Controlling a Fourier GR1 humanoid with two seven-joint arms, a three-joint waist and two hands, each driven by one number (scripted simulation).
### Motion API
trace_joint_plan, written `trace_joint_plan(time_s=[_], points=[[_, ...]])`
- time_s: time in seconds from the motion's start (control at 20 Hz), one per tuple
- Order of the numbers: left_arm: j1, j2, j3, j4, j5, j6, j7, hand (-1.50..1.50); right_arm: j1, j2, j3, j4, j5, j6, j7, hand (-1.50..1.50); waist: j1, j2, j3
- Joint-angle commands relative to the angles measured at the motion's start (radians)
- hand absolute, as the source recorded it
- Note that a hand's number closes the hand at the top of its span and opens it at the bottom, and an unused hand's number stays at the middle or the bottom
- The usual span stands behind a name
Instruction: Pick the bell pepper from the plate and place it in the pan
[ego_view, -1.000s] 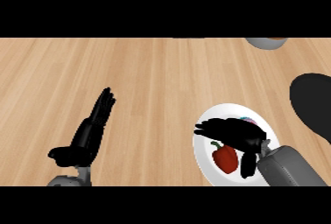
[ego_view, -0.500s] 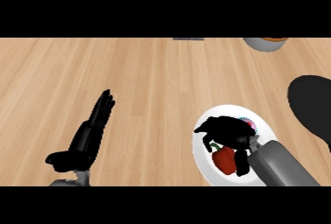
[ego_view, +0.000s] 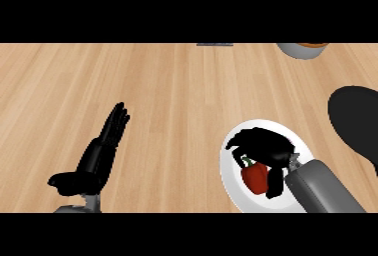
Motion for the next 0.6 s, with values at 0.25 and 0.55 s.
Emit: trace_joint_plan(time_s=[0.25, 0.55], points=[[0.017, 0.004, 0.039, -0.007, 0.0, 0.034, -0.004, 0.0, 0.004, 0.153, -0.492, 0.083, -0.083, -0.159, 0.655, 1.5, -0.073, 0.005, 0.01], [0.011, -0.003, 0.008, -0.008, -0.006, 0.015, 0.002, 0.0, -0.14, 0.227, -0.559, -0.017, 0.107, -0.387, 1.084, 1.5, -0.011, 0.007, 0.008]])
